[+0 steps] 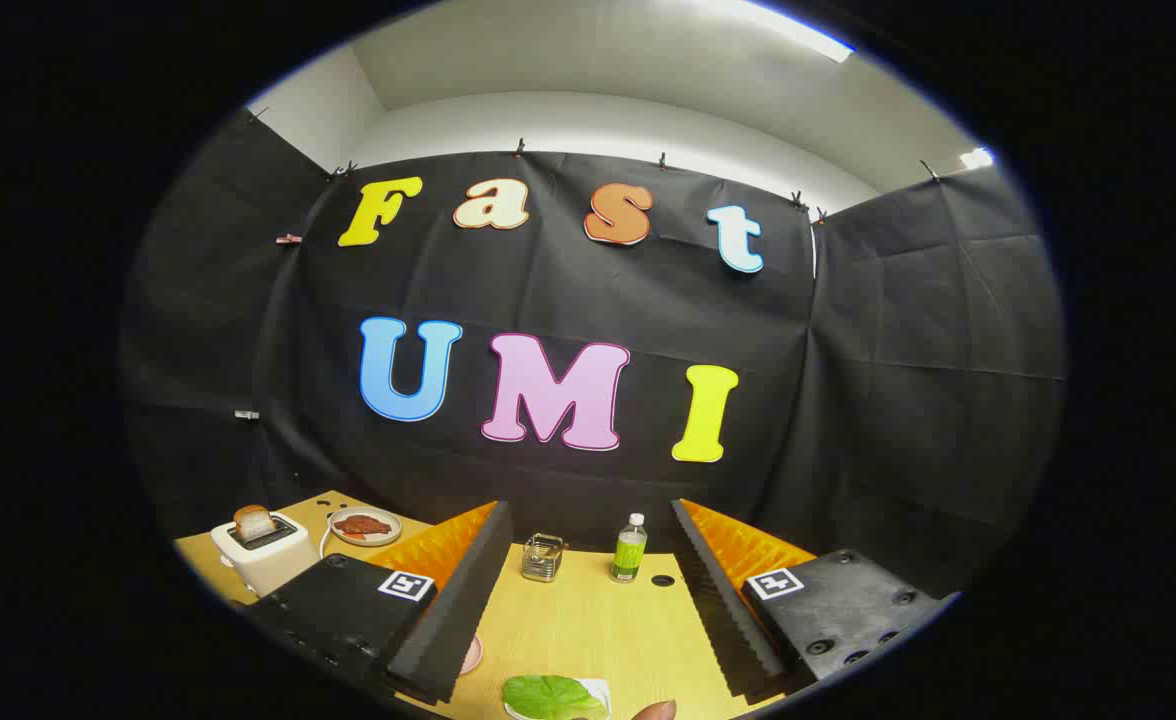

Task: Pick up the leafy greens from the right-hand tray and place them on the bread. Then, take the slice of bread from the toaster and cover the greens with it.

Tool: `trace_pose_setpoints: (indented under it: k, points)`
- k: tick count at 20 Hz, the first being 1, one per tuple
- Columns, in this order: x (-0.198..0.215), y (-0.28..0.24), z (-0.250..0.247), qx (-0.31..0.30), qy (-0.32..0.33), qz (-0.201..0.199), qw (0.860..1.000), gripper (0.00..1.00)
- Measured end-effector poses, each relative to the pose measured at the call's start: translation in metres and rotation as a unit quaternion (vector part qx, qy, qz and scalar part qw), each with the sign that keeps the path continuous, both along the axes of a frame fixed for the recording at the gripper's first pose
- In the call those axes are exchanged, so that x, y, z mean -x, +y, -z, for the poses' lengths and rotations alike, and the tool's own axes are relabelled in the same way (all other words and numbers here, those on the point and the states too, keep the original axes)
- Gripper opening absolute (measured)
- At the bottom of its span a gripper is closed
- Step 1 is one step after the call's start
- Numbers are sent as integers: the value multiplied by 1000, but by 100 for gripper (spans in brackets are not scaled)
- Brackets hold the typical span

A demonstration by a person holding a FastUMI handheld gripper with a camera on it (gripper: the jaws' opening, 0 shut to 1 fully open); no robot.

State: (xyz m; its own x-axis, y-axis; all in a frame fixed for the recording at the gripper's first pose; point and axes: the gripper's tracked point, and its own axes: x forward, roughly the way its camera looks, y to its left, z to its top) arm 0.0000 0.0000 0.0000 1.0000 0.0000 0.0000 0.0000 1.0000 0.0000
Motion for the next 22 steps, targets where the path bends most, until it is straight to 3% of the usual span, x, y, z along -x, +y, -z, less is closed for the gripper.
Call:
trace_pose_setpoints:
  k: [22]
  points:
    - [-7,-6,14,4,18,-10,1000,97]
